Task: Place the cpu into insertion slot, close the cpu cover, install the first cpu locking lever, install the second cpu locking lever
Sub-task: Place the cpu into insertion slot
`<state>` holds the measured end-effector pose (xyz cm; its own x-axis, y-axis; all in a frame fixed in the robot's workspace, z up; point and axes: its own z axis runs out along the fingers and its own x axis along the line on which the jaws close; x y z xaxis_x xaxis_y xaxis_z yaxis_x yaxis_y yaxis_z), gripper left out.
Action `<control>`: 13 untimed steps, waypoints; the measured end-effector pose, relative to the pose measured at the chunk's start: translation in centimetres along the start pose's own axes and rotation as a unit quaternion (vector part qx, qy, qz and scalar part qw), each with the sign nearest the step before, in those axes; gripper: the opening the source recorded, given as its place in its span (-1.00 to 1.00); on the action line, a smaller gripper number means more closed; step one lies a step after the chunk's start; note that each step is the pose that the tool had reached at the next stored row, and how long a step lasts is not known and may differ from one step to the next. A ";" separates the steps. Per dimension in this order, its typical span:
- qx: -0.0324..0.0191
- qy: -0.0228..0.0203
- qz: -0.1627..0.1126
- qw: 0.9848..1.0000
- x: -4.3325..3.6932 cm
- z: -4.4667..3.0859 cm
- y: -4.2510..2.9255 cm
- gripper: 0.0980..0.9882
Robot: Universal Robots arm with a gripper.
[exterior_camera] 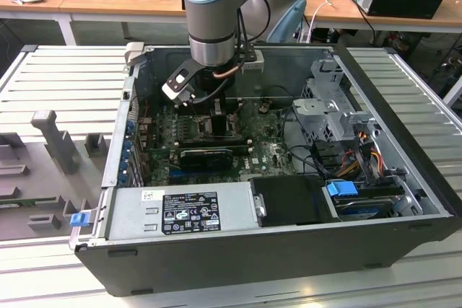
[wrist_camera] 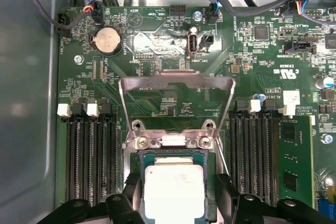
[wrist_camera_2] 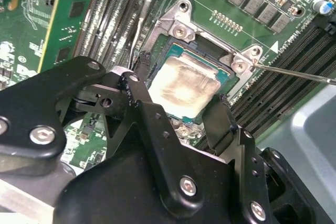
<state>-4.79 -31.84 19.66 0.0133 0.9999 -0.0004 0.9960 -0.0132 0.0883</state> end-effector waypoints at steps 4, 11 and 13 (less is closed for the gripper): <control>0.000 0.009 0.002 1.000 0.01 -0.17 0.01 0.30; 0.000 0.009 0.002 1.000 0.01 -1.16 0.11 0.11; 0.000 0.009 0.002 1.000 0.01 -1.31 0.12 -0.16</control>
<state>-4.79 -31.83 20.97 0.0152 0.9997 0.0179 0.9960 -0.0167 0.0875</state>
